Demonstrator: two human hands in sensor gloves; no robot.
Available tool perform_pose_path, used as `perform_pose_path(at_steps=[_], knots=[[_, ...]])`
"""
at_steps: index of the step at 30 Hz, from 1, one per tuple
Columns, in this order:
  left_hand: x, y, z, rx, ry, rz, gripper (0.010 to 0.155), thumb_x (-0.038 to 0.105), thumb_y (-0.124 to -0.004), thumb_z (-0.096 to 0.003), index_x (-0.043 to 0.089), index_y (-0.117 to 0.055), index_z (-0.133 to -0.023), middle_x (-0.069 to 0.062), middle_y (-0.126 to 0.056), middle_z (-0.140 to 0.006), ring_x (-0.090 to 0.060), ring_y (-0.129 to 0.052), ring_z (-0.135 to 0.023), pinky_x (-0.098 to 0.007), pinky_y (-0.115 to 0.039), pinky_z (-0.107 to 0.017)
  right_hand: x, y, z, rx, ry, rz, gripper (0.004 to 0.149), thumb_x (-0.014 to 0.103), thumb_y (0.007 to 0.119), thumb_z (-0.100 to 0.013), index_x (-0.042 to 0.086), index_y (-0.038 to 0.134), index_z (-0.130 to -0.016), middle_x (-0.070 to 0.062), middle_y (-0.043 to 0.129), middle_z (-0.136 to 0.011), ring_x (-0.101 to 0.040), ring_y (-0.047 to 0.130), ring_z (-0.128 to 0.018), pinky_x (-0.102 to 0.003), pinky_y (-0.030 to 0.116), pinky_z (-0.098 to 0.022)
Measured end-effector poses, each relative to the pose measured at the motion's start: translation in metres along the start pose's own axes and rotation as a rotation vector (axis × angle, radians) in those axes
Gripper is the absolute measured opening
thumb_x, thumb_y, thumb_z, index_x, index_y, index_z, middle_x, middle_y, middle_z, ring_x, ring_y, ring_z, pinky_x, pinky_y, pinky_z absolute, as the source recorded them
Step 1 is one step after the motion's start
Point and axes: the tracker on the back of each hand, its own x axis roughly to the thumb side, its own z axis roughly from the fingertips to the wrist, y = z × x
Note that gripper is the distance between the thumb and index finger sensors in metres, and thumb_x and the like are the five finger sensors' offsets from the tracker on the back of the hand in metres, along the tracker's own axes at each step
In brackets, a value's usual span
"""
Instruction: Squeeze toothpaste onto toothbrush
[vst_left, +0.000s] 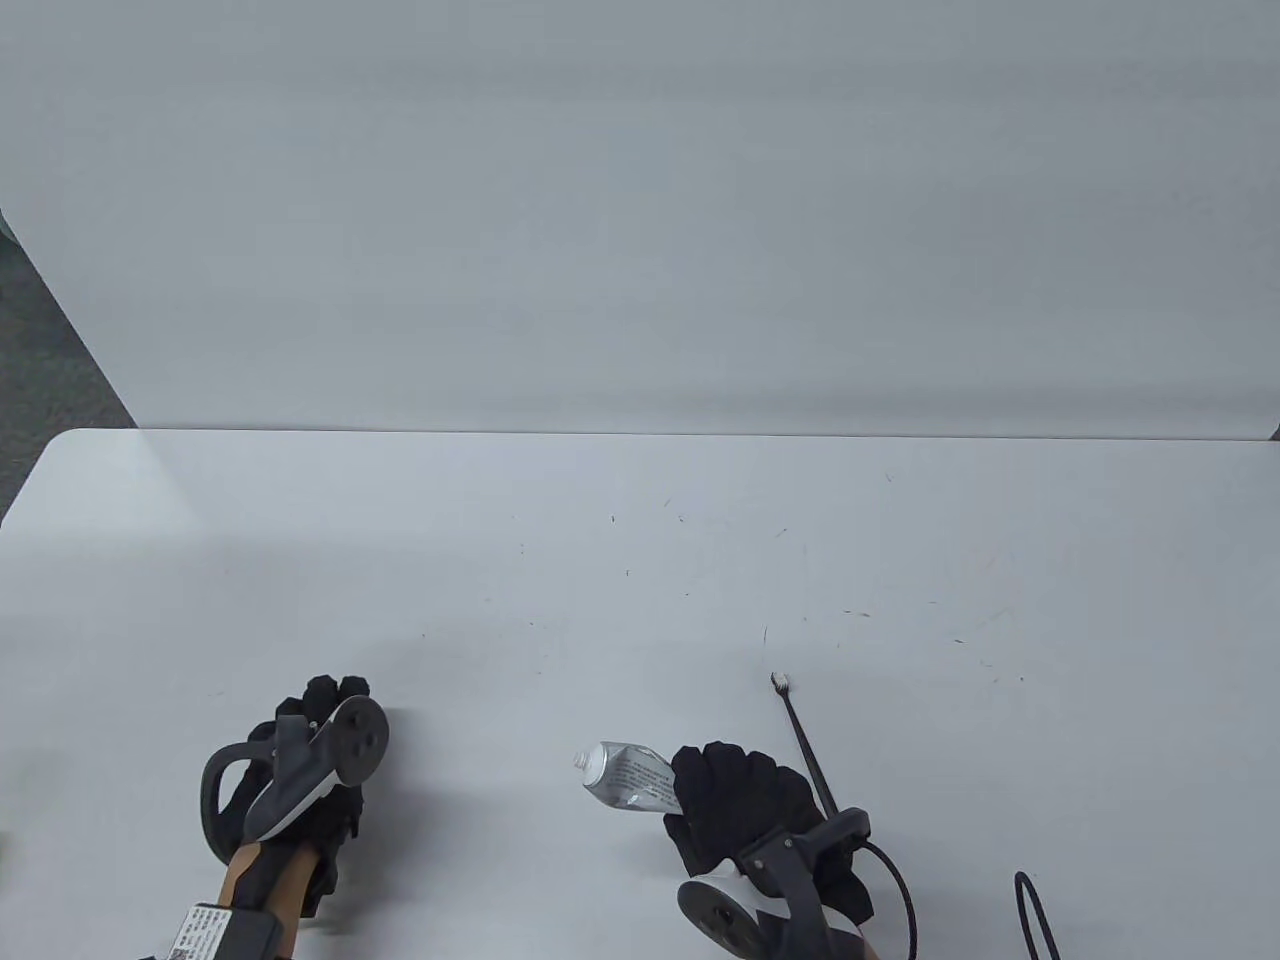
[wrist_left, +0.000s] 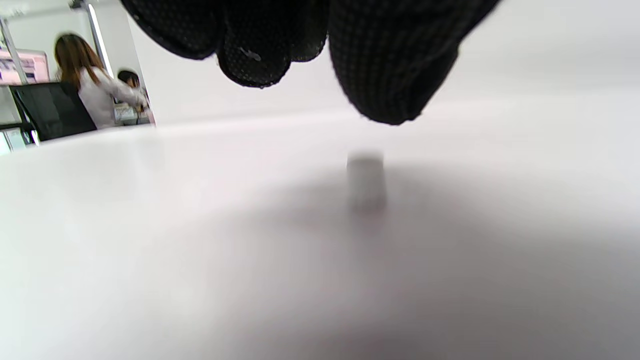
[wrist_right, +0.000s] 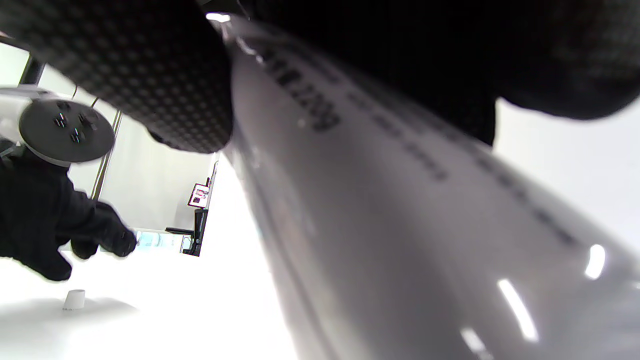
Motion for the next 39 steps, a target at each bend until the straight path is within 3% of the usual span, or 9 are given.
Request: perform_pose_path(at_steps=[3, 6, 10, 13, 26, 30, 35, 36, 39], knots=[[0.007, 0.035, 0.026, 0.176, 0.002, 0.145, 0.062, 0.040, -0.084, -0.0439, 0.024, -0.068, -0.102, -0.014, -0.067, -0.107, -0.038, -0.082, -0.086, -0.057, -0.072, -0.060, -0.004, -0.003, -0.001, -0.011, 0.052, -0.092, 0.047, 0.039, 0.088, -0.039, 0.012, 0.076, -0.076, -0.011, 0.090, -0.065, -0.035, 0.103, -0.037, -0.043, 0.091, -0.017], [0.035, 0.054, 0.047, 0.218, -0.171, 0.464, 0.058, 0.049, -0.080, -0.0446, 0.024, -0.076, -0.097, -0.013, -0.078, -0.101, -0.036, -0.090, -0.080, -0.055, -0.077, -0.056, -0.004, -0.004, -0.002, -0.012, 0.107, -0.190, 0.047, 0.039, 0.088, -0.039, 0.012, 0.076, -0.076, -0.011, 0.090, -0.066, -0.035, 0.103, -0.037, -0.043, 0.091, -0.017], [0.089, 0.048, 0.060, -0.004, -0.404, 0.972, 0.070, 0.058, -0.078, -0.0406, 0.023, -0.071, -0.100, -0.014, -0.074, -0.103, -0.039, -0.086, -0.084, -0.059, -0.074, -0.059, 0.002, -0.002, -0.003, -0.004, 0.170, -0.290, 0.047, 0.039, 0.087, -0.040, 0.012, 0.075, -0.077, -0.011, 0.090, -0.066, -0.035, 0.103, -0.037, -0.043, 0.091, -0.017], [0.114, 0.037, 0.067, -0.129, -0.411, 1.216, 0.074, 0.060, -0.080, -0.0401, 0.021, -0.066, -0.102, -0.016, -0.071, -0.104, -0.041, -0.083, -0.086, -0.061, -0.071, -0.059, 0.010, -0.001, -0.004, -0.002, 0.200, -0.320, 0.048, 0.038, 0.087, -0.040, 0.011, 0.075, -0.077, -0.012, 0.089, -0.066, -0.035, 0.103, -0.037, -0.042, 0.091, -0.016], [0.115, 0.035, 0.077, 0.095, -0.287, 1.415, 0.055, 0.045, -0.078, -0.0450, 0.010, -0.085, -0.087, -0.019, -0.092, -0.087, -0.039, -0.100, -0.068, -0.059, -0.081, -0.052, 0.037, 0.004, -0.006, 0.001, 0.139, -0.309, 0.052, 0.040, 0.084, -0.041, 0.010, 0.069, -0.081, -0.012, 0.086, -0.071, -0.031, 0.103, -0.040, -0.044, 0.090, -0.021], [0.108, 0.035, 0.076, 0.115, -0.258, 1.465, 0.054, 0.043, -0.078, -0.0443, 0.011, -0.085, -0.087, -0.018, -0.093, -0.087, -0.040, -0.099, -0.069, -0.058, -0.080, -0.053, 0.032, 0.001, -0.008, 0.116, 0.102, -0.395, 0.055, 0.040, 0.082, -0.041, 0.014, 0.065, -0.086, -0.013, 0.081, -0.078, -0.035, 0.099, -0.050, -0.050, 0.087, -0.029], [0.096, 0.028, 0.067, 0.075, -0.253, 1.606, 0.055, 0.045, -0.075, -0.0414, 0.017, -0.078, -0.089, -0.011, -0.088, -0.093, -0.043, -0.092, -0.081, -0.062, -0.079, -0.057, -0.022, -0.023, -0.008, 0.042, 0.263, -0.430, 0.059, 0.038, 0.079, -0.041, 0.008, 0.069, -0.090, -0.017, 0.082, -0.081, -0.041, 0.098, -0.053, -0.054, 0.086, -0.031], [0.094, 0.026, 0.064, 0.052, -0.247, 1.670, 0.057, 0.045, -0.074, -0.0409, 0.017, -0.076, -0.090, -0.017, -0.086, -0.094, -0.044, -0.090, -0.084, -0.064, -0.076, -0.059, -0.042, -0.026, -0.006, 0.047, 0.339, -0.408, 0.058, 0.037, 0.079, -0.041, 0.008, 0.069, -0.091, -0.018, 0.081, -0.082, -0.042, 0.098, -0.055, -0.055, 0.085, -0.032], [0.088, 0.020, 0.058, 0.016, -0.236, 1.746, 0.060, 0.045, -0.075, -0.0404, 0.014, -0.072, -0.092, -0.015, -0.083, -0.096, -0.044, -0.088, -0.087, -0.067, -0.073, -0.061, -0.088, -0.017, 0.003, 0.219, 0.522, -0.358, 0.053, 0.034, 0.078, -0.043, 0.010, 0.074, -0.090, -0.021, 0.079, -0.087, -0.046, 0.095, -0.062, -0.059, 0.083, -0.038]])
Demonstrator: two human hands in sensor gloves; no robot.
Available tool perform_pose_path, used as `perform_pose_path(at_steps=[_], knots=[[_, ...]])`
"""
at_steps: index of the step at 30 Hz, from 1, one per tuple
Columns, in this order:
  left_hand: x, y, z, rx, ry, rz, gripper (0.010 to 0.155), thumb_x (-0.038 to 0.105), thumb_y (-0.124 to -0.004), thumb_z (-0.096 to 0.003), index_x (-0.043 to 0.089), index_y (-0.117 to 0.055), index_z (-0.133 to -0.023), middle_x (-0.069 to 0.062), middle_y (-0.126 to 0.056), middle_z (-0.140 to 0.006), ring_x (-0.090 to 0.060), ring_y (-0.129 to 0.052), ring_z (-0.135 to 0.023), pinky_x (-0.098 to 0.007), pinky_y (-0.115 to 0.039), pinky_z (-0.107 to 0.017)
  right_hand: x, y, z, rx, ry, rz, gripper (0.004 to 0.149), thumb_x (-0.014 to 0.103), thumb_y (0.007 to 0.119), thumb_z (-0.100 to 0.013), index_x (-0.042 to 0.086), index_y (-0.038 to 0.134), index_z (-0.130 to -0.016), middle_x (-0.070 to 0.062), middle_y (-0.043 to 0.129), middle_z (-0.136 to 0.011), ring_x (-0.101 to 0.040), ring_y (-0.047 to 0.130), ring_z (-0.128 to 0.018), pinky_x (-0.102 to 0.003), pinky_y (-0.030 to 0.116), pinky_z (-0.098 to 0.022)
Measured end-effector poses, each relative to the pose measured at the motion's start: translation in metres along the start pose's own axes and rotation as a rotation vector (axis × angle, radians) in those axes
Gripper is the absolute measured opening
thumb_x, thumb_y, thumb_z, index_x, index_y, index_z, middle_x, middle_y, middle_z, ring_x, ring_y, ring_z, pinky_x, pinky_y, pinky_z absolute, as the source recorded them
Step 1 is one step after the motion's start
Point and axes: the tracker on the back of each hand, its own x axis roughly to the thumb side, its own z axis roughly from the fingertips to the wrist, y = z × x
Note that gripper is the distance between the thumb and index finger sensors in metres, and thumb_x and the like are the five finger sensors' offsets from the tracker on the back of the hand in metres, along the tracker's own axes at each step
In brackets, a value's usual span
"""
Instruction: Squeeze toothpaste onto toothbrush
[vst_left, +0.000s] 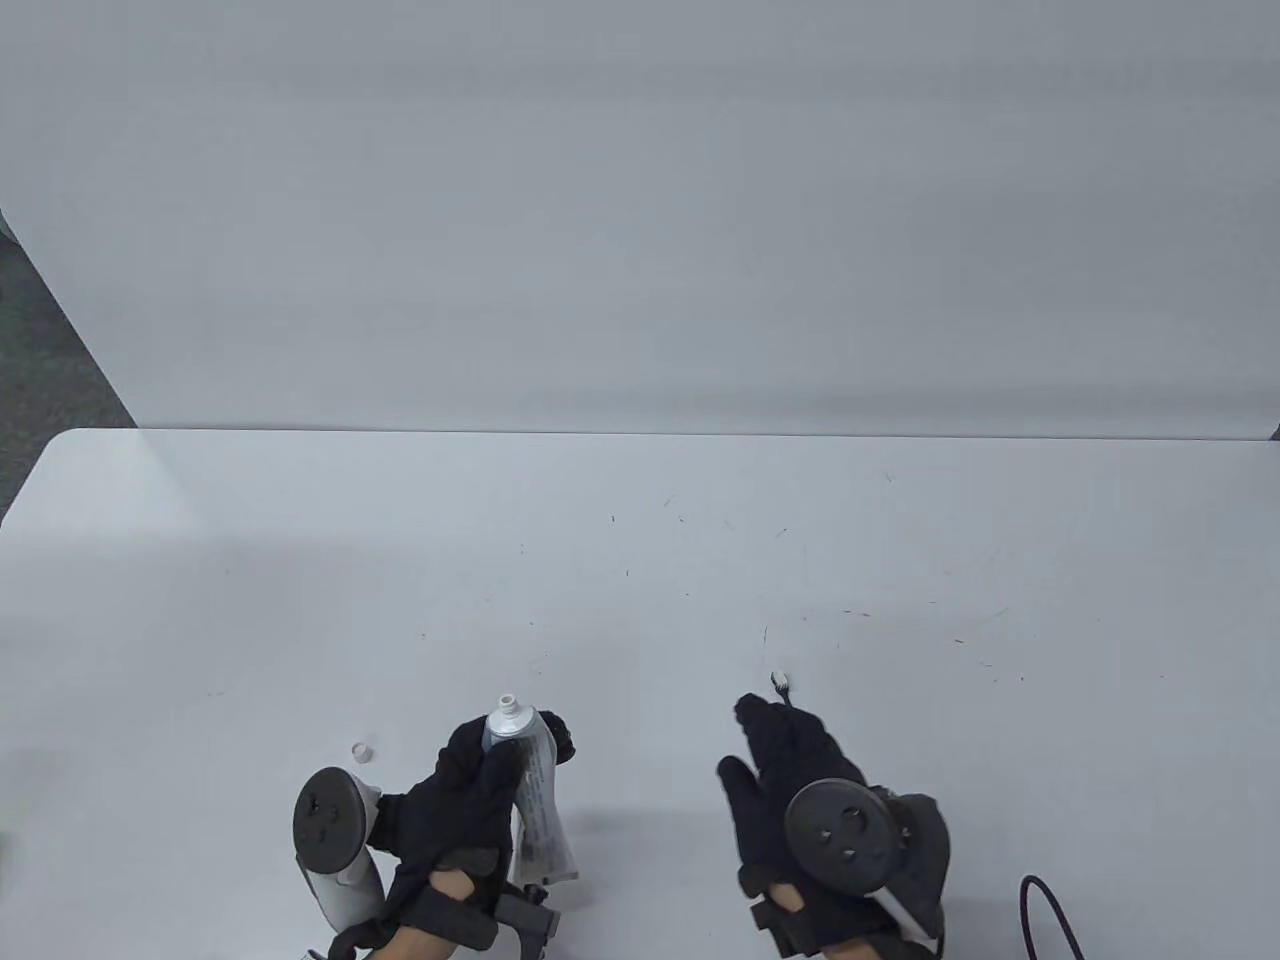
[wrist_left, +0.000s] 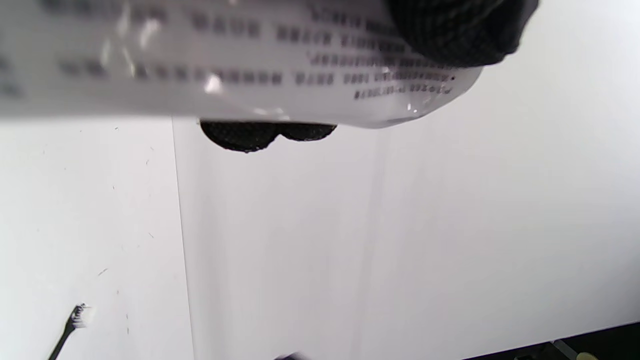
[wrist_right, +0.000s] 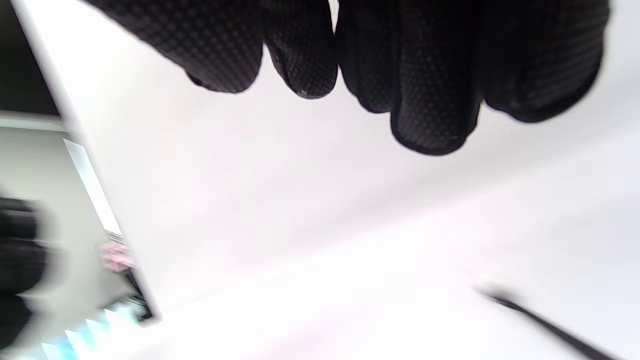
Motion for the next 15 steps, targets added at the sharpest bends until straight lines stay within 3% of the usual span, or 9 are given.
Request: perform_pose_path(at_steps=[5, 10, 15], knots=[[-0.005, 0.011, -0.004, 0.010, 0.032, 0.042, 0.061, 0.045, -0.075, -0.0411, 0.015, -0.070, -0.095, -0.016, -0.082, -0.094, -0.042, -0.087, -0.084, -0.065, -0.072, -0.060, -0.054, 0.029, -0.020, 0.142, 0.215, 0.175, 0.050, 0.028, 0.081, -0.041, 0.009, 0.081, -0.087, -0.023, 0.076, -0.091, -0.048, 0.091, -0.068, -0.062, 0.079, -0.043], [-0.007, 0.015, -0.003, 0.007, 0.043, 0.019, 0.062, 0.044, -0.075, -0.0416, 0.015, -0.068, -0.096, -0.015, -0.081, -0.094, -0.042, -0.085, -0.084, -0.064, -0.071, -0.060, -0.066, 0.069, -0.027, 0.281, 0.301, 0.344, 0.052, 0.028, 0.085, -0.039, 0.004, 0.081, -0.085, -0.022, 0.076, -0.091, -0.046, 0.091, -0.068, -0.060, 0.079, -0.043], [-0.008, 0.017, -0.003, -0.008, 0.062, -0.024, 0.062, 0.044, -0.075, -0.0419, 0.015, -0.068, -0.096, -0.015, -0.081, -0.094, -0.042, -0.085, -0.084, -0.064, -0.070, -0.060, -0.072, 0.089, -0.030, 0.284, 0.372, 0.408, 0.052, 0.034, 0.085, -0.039, 0.004, 0.082, -0.082, -0.021, 0.077, -0.088, -0.044, 0.090, -0.065, -0.058, 0.080, -0.041]])
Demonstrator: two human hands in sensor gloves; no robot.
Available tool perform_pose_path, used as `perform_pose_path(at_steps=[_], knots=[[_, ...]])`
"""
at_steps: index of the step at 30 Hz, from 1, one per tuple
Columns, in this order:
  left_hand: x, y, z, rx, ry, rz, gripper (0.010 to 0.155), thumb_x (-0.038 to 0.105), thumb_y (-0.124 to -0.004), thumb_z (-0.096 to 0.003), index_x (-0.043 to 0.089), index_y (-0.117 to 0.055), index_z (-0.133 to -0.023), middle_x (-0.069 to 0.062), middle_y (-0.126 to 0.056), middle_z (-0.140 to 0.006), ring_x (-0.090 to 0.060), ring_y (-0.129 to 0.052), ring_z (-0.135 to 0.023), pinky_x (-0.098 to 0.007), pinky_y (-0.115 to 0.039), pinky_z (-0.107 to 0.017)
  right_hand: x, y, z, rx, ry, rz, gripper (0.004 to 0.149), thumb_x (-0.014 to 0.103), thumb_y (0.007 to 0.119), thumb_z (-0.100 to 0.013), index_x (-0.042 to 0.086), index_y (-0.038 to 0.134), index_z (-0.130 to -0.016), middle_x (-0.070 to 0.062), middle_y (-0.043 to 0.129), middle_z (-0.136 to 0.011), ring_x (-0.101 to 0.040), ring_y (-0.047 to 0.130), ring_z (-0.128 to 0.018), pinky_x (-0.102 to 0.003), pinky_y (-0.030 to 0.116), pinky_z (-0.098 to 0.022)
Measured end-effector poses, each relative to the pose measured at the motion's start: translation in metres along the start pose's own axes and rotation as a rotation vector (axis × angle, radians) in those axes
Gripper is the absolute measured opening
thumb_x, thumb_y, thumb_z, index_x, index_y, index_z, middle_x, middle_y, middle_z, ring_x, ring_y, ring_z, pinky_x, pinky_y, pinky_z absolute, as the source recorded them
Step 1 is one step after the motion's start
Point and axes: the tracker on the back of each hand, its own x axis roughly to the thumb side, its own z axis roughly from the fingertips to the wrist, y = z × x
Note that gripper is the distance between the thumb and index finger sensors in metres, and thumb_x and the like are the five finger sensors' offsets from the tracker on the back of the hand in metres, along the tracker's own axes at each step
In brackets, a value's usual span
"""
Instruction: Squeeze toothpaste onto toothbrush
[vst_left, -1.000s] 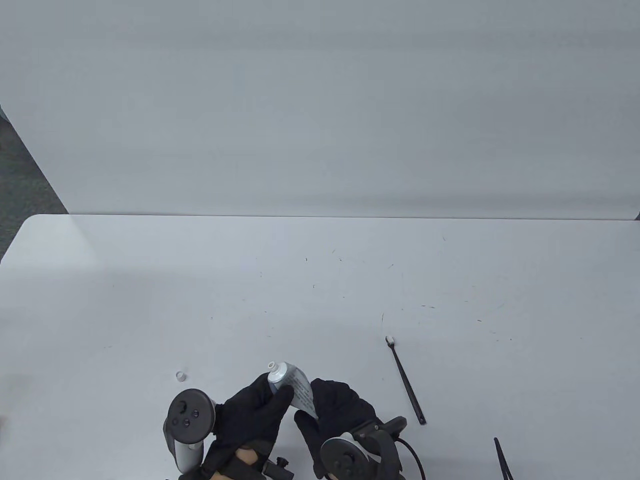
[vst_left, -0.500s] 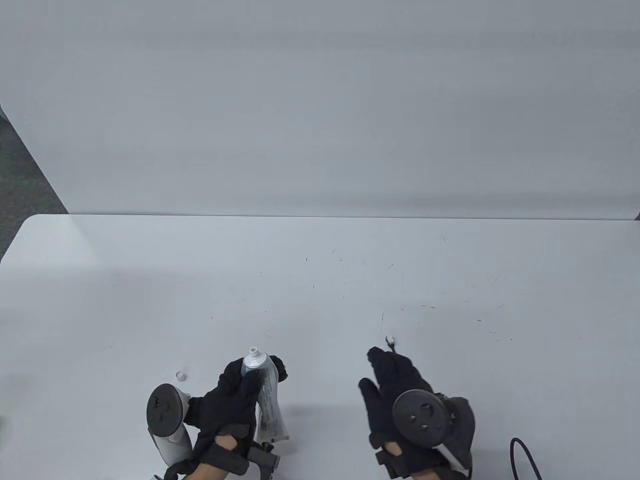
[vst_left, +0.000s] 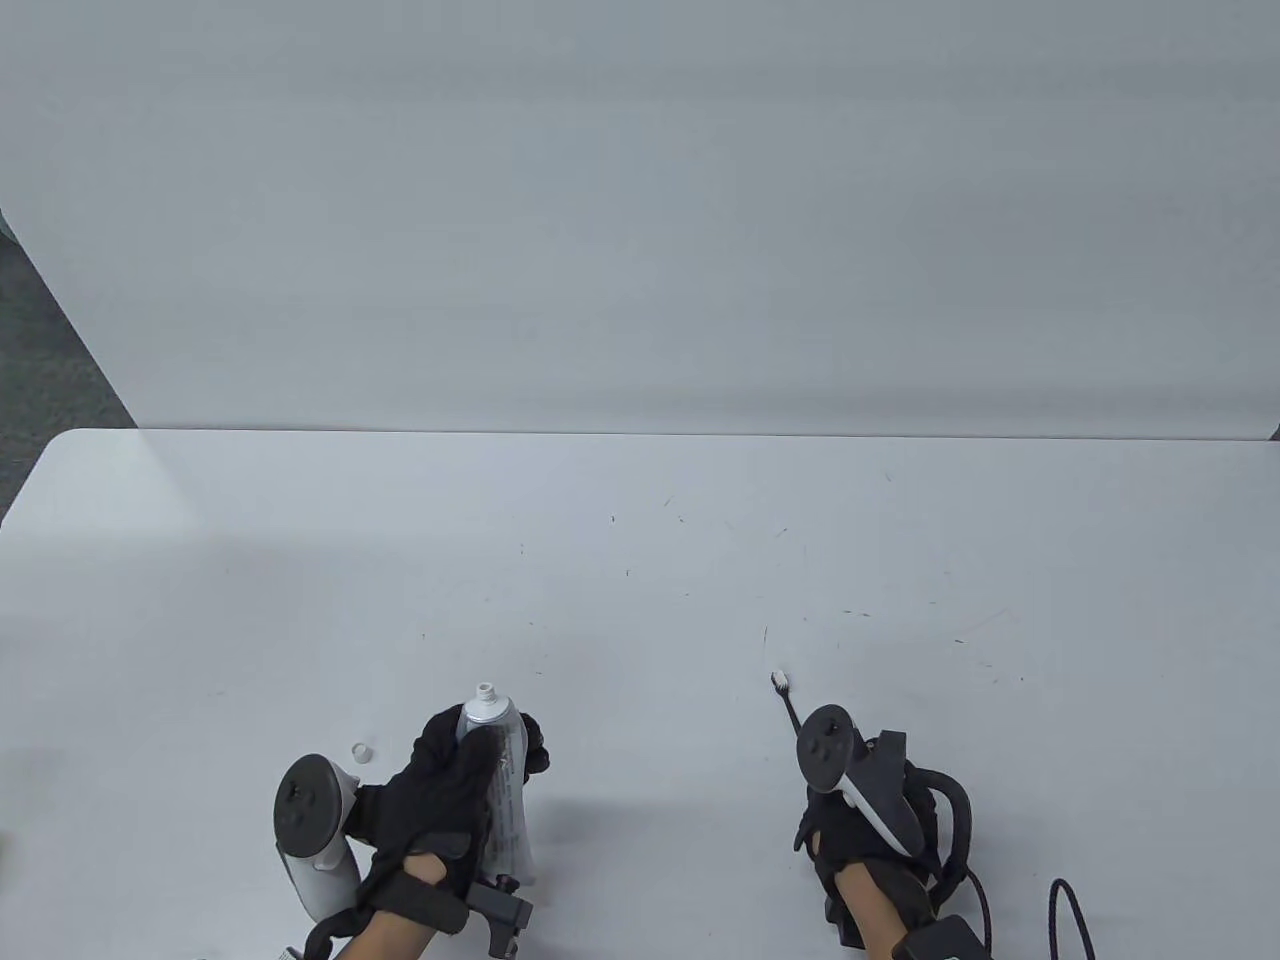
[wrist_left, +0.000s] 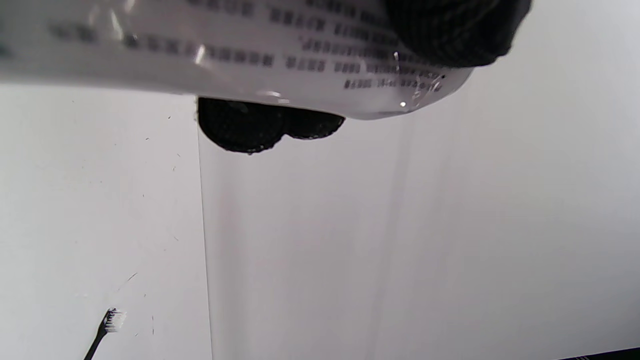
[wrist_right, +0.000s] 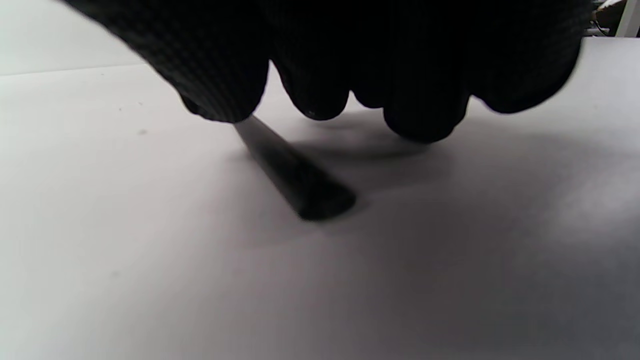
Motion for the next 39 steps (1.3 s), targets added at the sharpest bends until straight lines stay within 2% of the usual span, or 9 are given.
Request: perform_pose_path(at_steps=[11, 16, 17, 21, 22, 26, 30, 35, 39], knots=[[-0.001, 0.000, 0.000, -0.022, 0.027, -0.044, 0.062, 0.044, -0.075, -0.0424, 0.014, -0.068, -0.096, -0.016, -0.080, -0.094, -0.043, -0.085, -0.084, -0.065, -0.070, -0.060, 0.000, 0.010, -0.006, -0.075, 0.089, -0.063, 0.038, 0.023, 0.086, -0.036, 0.002, 0.082, -0.068, -0.018, 0.076, -0.082, -0.043, 0.085, -0.059, -0.059, 0.077, -0.039], [-0.002, 0.001, -0.001, -0.037, 0.034, -0.046, 0.063, 0.045, -0.076, -0.0420, 0.015, -0.068, -0.097, -0.015, -0.081, -0.094, -0.042, -0.085, -0.084, -0.064, -0.070, -0.060, 0.000, 0.009, -0.007, -0.051, 0.062, -0.037, 0.042, 0.026, 0.086, -0.036, 0.000, 0.084, -0.069, -0.019, 0.075, -0.083, -0.043, 0.085, -0.060, -0.059, 0.077, -0.039], [-0.003, 0.001, -0.001, -0.040, 0.032, -0.048, 0.057, 0.046, -0.078, -0.0412, 0.027, -0.068, -0.094, -0.014, -0.081, -0.093, -0.042, -0.085, -0.083, -0.064, -0.070, -0.059, 0.000, 0.009, -0.007, -0.048, 0.049, -0.032, 0.042, 0.026, 0.086, -0.036, 0.000, 0.084, -0.069, -0.019, 0.075, -0.083, -0.043, 0.085, -0.059, -0.059, 0.077, -0.039], [-0.003, 0.001, -0.002, -0.059, 0.026, -0.063, 0.064, 0.048, -0.082, -0.0384, 0.024, -0.069, -0.096, -0.013, -0.083, -0.091, -0.042, -0.087, -0.081, -0.064, -0.071, -0.059, -0.004, -0.001, -0.005, -0.079, 0.003, -0.119, 0.040, 0.027, 0.086, -0.035, 0.003, 0.085, -0.066, -0.018, 0.079, -0.082, -0.040, 0.092, -0.058, -0.057, 0.083, -0.037], [-0.002, 0.001, -0.002, -0.067, 0.025, -0.069, 0.064, 0.048, -0.082, -0.0381, 0.024, -0.069, -0.096, -0.006, -0.084, -0.091, -0.041, -0.087, -0.080, -0.064, -0.071, -0.059, -0.004, -0.007, -0.004, -0.096, -0.024, -0.194, 0.039, 0.027, 0.086, -0.035, 0.003, 0.084, -0.066, -0.018, 0.079, -0.081, -0.039, 0.094, -0.057, -0.056, 0.084, -0.037], [-0.001, -0.001, -0.004, -0.111, 0.025, -0.136, 0.063, 0.048, -0.086, -0.0358, 0.024, -0.074, -0.093, -0.006, -0.086, -0.090, -0.041, -0.089, -0.079, -0.064, -0.072, -0.058, -0.003, -0.033, 0.009, -0.217, -0.196, -0.469, 0.039, 0.025, 0.085, -0.034, 0.003, 0.081, -0.066, -0.020, 0.082, -0.077, -0.029, 0.106, -0.038, -0.049, 0.094, -0.023], [-0.002, -0.007, -0.005, -0.145, 0.034, -0.208, 0.064, 0.049, -0.088, -0.0333, 0.024, -0.077, -0.092, -0.006, -0.088, -0.088, -0.040, -0.090, -0.077, -0.063, -0.073, -0.057, 0.001, -0.058, 0.029, -0.323, -0.397, -0.690, 0.039, 0.021, 0.086, -0.034, 0.000, 0.083, -0.067, -0.021, 0.083, -0.077, -0.026, 0.103, -0.033, -0.048, 0.092, -0.021], [-0.005, -0.011, -0.006, -0.169, 0.045, -0.245, 0.069, 0.051, -0.091, -0.0296, 0.024, -0.079, -0.092, -0.007, -0.089, -0.086, -0.039, -0.090, -0.075, -0.062, -0.073, -0.057, 0.007, -0.079, 0.057, -0.431, -0.556, -0.790, 0.039, 0.016, 0.086, -0.034, -0.002, 0.085, -0.068, -0.023, 0.083, -0.078, -0.026, 0.101, -0.035, -0.050, 0.091, -0.023], [-0.003, -0.014, -0.006, -0.203, 0.043, -0.284, 0.069, 0.050, -0.093, -0.0276, 0.024, -0.083, -0.090, -0.008, -0.091, -0.083, -0.038, -0.092, -0.073, -0.061, -0.074, -0.056, 0.019, -0.086, 0.081, -0.509, -0.667, -0.735, 0.038, 0.017, 0.084, -0.035, 0.000, 0.082, -0.070, -0.021, 0.080, -0.080, -0.026, 0.099, -0.038, -0.050, 0.089, -0.026]])
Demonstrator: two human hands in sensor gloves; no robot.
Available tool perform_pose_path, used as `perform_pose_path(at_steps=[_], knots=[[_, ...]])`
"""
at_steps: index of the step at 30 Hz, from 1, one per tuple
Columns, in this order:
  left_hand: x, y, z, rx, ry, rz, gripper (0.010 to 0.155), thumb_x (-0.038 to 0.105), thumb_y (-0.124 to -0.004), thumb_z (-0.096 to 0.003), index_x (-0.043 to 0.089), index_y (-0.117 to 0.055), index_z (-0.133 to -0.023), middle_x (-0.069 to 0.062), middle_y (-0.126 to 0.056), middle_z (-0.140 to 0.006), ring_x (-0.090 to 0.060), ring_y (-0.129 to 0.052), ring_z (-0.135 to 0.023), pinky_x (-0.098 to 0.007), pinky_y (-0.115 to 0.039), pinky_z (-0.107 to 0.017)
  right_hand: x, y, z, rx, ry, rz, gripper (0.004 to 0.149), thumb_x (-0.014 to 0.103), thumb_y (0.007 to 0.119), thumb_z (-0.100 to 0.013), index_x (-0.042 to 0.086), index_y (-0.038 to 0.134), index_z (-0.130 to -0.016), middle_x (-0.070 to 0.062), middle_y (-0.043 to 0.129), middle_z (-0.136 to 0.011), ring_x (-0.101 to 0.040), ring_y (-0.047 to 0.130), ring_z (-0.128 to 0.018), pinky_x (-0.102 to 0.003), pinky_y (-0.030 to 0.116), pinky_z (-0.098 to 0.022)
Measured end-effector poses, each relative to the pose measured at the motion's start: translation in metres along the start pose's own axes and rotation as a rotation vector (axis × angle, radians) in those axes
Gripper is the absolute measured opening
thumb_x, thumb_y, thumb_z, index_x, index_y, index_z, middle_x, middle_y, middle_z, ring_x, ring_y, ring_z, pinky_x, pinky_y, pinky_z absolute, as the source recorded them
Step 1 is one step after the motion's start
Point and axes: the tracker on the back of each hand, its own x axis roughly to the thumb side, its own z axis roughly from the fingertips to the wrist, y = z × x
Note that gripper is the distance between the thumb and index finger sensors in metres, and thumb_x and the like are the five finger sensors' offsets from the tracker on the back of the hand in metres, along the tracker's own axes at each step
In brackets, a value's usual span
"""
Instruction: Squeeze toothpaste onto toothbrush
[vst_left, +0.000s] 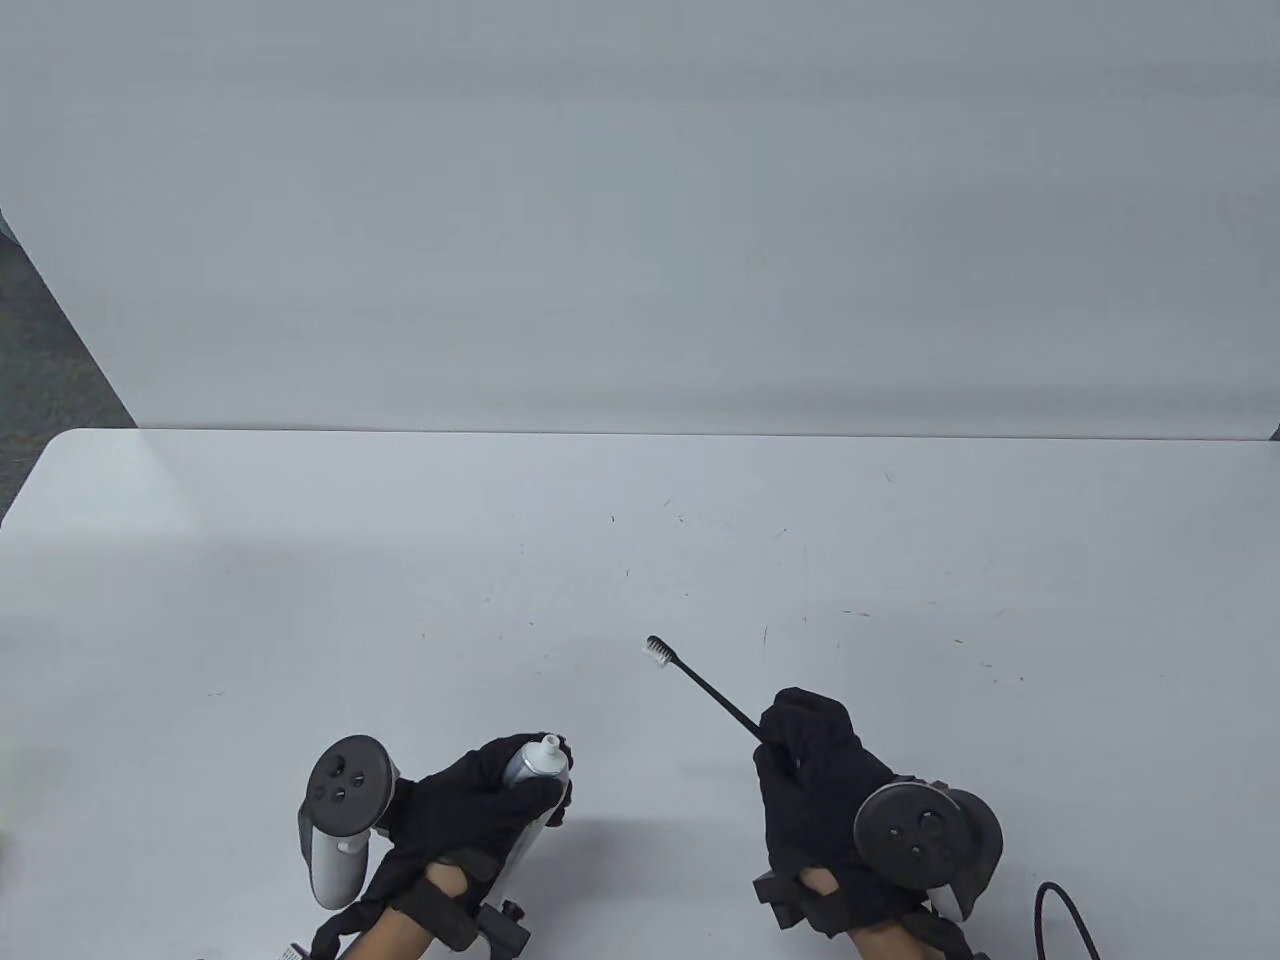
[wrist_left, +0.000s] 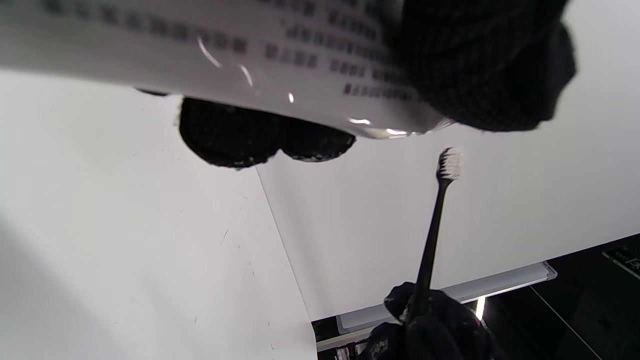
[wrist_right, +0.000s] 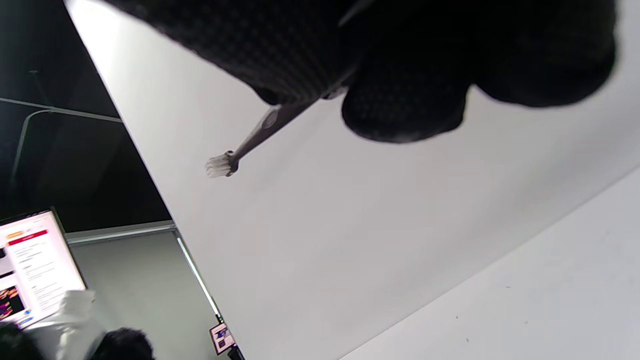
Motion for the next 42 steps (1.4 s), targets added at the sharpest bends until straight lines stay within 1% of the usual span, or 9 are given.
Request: perform_pose_path(at_steps=[3, 4, 5, 7, 12, 22, 25, 42], knots=[[0.003, -0.003, 0.000, -0.012, -0.006, -0.062, 0.069, 0.049, -0.093, -0.0265, 0.021, -0.084, -0.089, -0.006, -0.091, -0.082, -0.039, -0.092, -0.073, -0.061, -0.074, -0.056, 0.016, 0.005, 0.006, 0.015, -0.108, 0.053, 0.038, 0.017, 0.083, -0.035, 0.001, 0.082, -0.070, -0.020, 0.079, -0.081, -0.028, 0.098, -0.040, -0.051, 0.088, -0.027], [0.004, -0.003, 0.000, -0.019, -0.008, -0.076, 0.068, 0.048, -0.093, -0.0268, 0.021, -0.083, -0.088, -0.011, -0.090, -0.082, -0.039, -0.091, -0.073, -0.061, -0.074, -0.056, 0.020, 0.007, 0.007, 0.017, -0.133, 0.069, 0.038, 0.017, 0.083, -0.035, 0.001, 0.082, -0.070, -0.020, 0.079, -0.081, -0.028, 0.098, -0.040, -0.051, 0.087, -0.027], [0.005, -0.004, 0.000, -0.022, -0.009, -0.094, 0.068, 0.047, -0.093, -0.0266, 0.020, -0.083, -0.088, -0.010, -0.090, -0.082, -0.036, -0.091, -0.074, -0.063, -0.072, -0.057, 0.025, 0.010, 0.009, 0.022, -0.172, 0.098, 0.038, 0.017, 0.083, -0.035, 0.001, 0.082, -0.070, -0.020, 0.079, -0.081, -0.028, 0.098, -0.040, -0.052, 0.087, -0.028], [0.007, -0.006, 0.001, -0.024, -0.010, -0.117, 0.067, 0.046, -0.092, -0.0262, 0.019, -0.082, -0.087, -0.010, -0.089, -0.082, -0.037, -0.091, -0.074, -0.063, -0.072, -0.057, 0.031, 0.013, 0.012, 0.027, -0.226, 0.145, 0.038, 0.017, 0.083, -0.035, 0.001, 0.081, -0.070, -0.020, 0.079, -0.081, -0.028, 0.098, -0.041, -0.052, 0.087, -0.028], [0.011, -0.007, 0.002, -0.029, -0.019, -0.172, 0.066, 0.045, -0.093, -0.0249, 0.019, -0.083, -0.085, -0.010, -0.089, -0.080, -0.036, -0.091, -0.073, -0.061, -0.072, -0.057, 0.044, 0.018, 0.017, 0.022, -0.305, 0.223, 0.038, 0.017, 0.083, -0.035, 0.001, 0.082, -0.070, -0.020, 0.079, -0.081, -0.028, 0.098, -0.041, -0.052, 0.087, -0.028], [0.013, -0.006, 0.003, -0.002, -0.014, -0.201, 0.065, 0.043, -0.091, -0.0243, 0.018, -0.083, -0.084, -0.010, -0.089, -0.078, -0.035, -0.091, -0.072, -0.060, -0.073, -0.057, 0.052, 0.022, 0.021, 0.021, -0.364, 0.305, 0.038, 0.017, 0.083, -0.035, 0.001, 0.082, -0.069, -0.020, 0.079, -0.081, -0.028, 0.098, -0.040, -0.052, 0.087, -0.027], [0.012, -0.004, 0.003, -0.007, -0.007, -0.177, 0.065, 0.044, -0.092, -0.0235, 0.018, -0.084, -0.083, -0.010, -0.090, -0.077, -0.034, -0.092, -0.071, -0.059, -0.073, -0.056, 0.052, 0.022, 0.021, 0.019, -0.365, 0.307, 0.037, 0.017, 0.083, -0.035, 0.002, 0.082, -0.069, -0.020, 0.079, -0.081, -0.028, 0.098, -0.040, -0.052, 0.087, -0.027], [0.013, -0.003, 0.004, -0.001, 0.015, -0.187, 0.065, 0.044, -0.092, -0.0231, 0.018, -0.085, -0.082, -0.010, -0.091, -0.076, -0.034, -0.092, -0.070, -0.058, -0.074, -0.056, 0.055, 0.023, 0.023, 0.018, -0.381, 0.317, 0.037, 0.017, 0.083, -0.035, 0.001, 0.082, -0.069, -0.019, 0.080, -0.081, -0.028, 0.098, -0.040, -0.052, 0.087, -0.027]])
